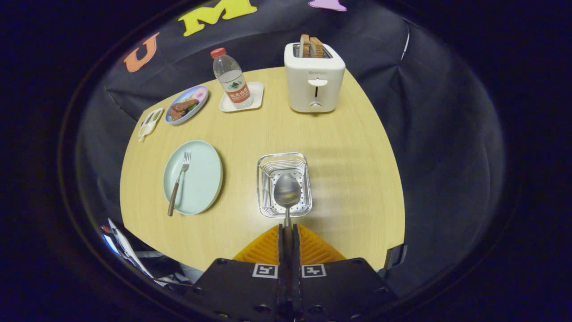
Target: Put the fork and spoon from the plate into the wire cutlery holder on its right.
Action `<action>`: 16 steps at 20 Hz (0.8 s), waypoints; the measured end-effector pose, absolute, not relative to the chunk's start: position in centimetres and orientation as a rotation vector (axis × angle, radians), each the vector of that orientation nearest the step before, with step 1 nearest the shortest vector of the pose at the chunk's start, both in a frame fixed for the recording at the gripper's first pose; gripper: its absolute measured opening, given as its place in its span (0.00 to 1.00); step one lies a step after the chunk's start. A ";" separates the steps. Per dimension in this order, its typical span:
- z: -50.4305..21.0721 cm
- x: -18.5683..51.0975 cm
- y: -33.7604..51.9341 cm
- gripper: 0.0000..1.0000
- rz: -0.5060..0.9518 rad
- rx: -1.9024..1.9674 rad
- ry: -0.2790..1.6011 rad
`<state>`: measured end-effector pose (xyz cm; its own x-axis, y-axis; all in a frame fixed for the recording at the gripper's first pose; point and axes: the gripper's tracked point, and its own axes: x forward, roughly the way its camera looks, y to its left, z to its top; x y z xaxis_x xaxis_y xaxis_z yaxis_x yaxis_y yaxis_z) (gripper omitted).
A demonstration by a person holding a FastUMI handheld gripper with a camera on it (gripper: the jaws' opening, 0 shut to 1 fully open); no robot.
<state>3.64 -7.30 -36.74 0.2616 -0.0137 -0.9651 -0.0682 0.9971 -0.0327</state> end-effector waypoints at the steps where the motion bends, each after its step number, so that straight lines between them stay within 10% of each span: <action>1: -36.9 3.8 -7.3 0.05 0.026 -0.057 1.329; 12: -35.8 6.6 -6.1 0.04 0.048 -0.092 1.251; 16: -34.3 7.7 -4.9 0.36 0.074 -0.171 1.144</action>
